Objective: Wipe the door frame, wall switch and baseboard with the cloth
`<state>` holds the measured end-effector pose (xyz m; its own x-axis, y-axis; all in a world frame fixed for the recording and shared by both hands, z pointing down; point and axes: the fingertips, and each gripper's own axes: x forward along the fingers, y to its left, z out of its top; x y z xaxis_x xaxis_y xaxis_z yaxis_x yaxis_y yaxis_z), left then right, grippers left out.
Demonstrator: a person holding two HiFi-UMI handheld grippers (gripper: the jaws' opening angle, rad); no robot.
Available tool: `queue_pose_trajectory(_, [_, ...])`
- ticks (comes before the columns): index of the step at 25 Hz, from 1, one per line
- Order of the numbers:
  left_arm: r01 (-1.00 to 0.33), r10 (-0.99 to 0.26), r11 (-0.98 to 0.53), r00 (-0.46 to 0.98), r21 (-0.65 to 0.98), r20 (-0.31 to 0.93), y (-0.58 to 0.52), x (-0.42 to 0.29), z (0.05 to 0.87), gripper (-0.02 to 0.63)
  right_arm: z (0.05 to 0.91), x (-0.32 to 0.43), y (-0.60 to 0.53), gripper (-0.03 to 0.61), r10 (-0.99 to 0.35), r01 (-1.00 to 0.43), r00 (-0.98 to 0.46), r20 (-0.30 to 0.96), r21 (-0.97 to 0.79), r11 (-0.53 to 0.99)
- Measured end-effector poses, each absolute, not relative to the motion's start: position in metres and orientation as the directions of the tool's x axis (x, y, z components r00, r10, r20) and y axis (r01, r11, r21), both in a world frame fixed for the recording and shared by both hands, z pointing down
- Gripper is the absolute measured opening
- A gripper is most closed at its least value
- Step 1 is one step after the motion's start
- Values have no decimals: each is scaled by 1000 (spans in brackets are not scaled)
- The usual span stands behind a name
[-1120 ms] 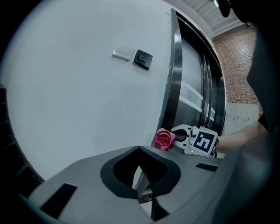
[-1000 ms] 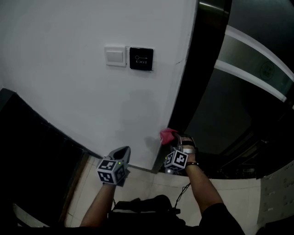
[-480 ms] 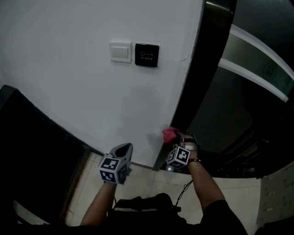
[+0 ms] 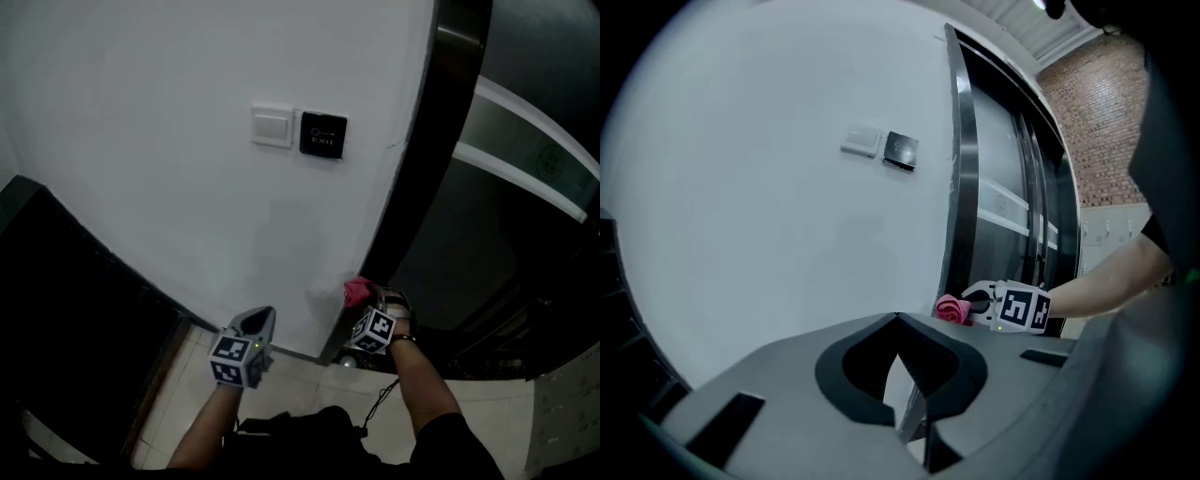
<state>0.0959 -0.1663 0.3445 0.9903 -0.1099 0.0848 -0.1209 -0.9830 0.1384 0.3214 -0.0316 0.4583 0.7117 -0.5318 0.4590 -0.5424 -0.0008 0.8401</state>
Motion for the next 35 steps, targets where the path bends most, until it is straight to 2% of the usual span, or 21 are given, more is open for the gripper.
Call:
queue_pose_trajectory(4, [-120, -108, -984, 989, 129, 97, -175, 83, 349, -8, 471, 320, -26, 61, -460, -576, 720, 520, 817, 24])
queue_pose_trajectory(8, [-105, -91, -986, 990, 130, 104, -184, 78, 350, -8, 465, 302, -23, 61, -434, -625, 716, 547, 779, -50])
queue_pose_trajectory(14, [-12, 2, -989, 995, 144, 95, -172, 95, 349, -8, 468, 293, -12, 61, -440, -635, 714, 544, 769, -79])
queue_pose_trajectory(22, [107, 130, -966, 988, 234, 83, -134, 117, 370, -8, 418, 264, 42, 61, -499, -674, 733, 462, 586, -449])
queue_pose_trajectory(27, [168, 192, -944, 980, 285, 59, -108, 138, 381, -8, 400, 243, 92, 61, -547, -664, 747, 377, 420, -618])
queue_pose_trajectory(32, [250, 281, -922, 957, 295, 66, -48, 166, 392, -8, 384, 251, 148, 61, -578, -659, 752, 317, 391, -643])
queue_pose_trajectory(35, [253, 283, -926, 957, 281, 69, -12, 181, 394, -8, 371, 266, 176, 61, -624, -671, 735, 266, 418, -613])
